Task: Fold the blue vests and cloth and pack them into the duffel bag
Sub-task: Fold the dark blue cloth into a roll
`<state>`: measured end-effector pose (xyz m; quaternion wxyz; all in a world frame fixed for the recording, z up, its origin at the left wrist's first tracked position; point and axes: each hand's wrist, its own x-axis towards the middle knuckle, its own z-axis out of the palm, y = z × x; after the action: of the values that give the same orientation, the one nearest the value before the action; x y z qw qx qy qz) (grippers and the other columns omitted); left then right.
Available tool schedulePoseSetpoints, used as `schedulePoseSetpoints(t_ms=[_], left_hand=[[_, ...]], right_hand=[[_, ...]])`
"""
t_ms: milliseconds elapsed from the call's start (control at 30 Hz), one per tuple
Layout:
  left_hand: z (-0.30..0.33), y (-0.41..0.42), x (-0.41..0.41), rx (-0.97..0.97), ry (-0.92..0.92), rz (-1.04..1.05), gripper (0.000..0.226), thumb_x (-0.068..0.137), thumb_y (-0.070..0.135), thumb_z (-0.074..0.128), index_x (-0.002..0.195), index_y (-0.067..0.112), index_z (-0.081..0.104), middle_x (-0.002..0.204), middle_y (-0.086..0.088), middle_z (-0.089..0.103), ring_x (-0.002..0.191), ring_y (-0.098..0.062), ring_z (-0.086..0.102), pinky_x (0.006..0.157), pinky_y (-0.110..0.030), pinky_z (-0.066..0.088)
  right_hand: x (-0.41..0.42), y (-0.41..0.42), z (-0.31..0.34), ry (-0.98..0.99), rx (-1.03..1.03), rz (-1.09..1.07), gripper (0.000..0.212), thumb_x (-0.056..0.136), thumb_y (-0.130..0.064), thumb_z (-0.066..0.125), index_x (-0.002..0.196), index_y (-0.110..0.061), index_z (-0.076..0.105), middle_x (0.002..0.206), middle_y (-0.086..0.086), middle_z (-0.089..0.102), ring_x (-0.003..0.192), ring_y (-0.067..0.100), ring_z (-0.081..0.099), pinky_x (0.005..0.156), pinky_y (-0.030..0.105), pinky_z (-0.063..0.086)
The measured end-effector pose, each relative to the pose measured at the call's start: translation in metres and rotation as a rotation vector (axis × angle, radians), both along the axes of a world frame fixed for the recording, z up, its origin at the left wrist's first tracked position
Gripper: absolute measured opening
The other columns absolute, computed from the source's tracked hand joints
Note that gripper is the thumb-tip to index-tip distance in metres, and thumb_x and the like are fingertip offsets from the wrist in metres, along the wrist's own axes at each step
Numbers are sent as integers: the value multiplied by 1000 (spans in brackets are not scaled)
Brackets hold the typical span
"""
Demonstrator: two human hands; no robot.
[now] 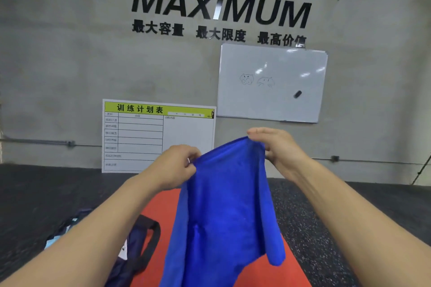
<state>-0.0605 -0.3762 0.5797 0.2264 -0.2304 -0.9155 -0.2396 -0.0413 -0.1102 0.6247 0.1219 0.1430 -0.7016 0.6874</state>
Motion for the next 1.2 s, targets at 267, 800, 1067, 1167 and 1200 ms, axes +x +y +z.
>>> schedulePoseSetpoints(t_ms=[267,800,1067,1167,1200], left_hand=[[-8,18,-2,162,0,-73,22,88,25,66,109,32,63,93,13,69,88,-3,64,77,-20,50],[-2,73,-6,428,104,-191,11,94,23,66,83,23,69,81,9,70,66,-10,66,63,-23,48],[-3,52,-17,639,28,-99,23,96,24,64,75,16,62,68,10,63,58,-9,54,63,-29,47],[-9,40,-20,722,-66,-64,9,93,19,66,92,21,58,72,4,66,60,-15,54,62,-34,46],[-12,38,-20,750,-110,-83,11,95,19,65,96,22,54,68,3,64,58,-18,50,59,-35,43]], right_hand=[[-4,5,-10,220,349,-8,33,92,1,69,116,-20,62,97,8,77,95,26,71,90,33,56],[-19,-12,-45,351,628,-151,25,86,-5,59,95,-28,62,86,-1,74,73,15,65,65,25,54],[-41,9,-68,155,639,-133,35,87,3,45,82,-23,68,75,-6,71,64,9,59,58,27,46],[-48,16,-74,100,488,-93,34,96,-2,44,94,-24,69,75,0,66,64,15,51,57,29,40],[-49,18,-75,83,449,-75,31,100,-5,45,98,-27,67,75,2,62,65,17,48,57,30,37]])
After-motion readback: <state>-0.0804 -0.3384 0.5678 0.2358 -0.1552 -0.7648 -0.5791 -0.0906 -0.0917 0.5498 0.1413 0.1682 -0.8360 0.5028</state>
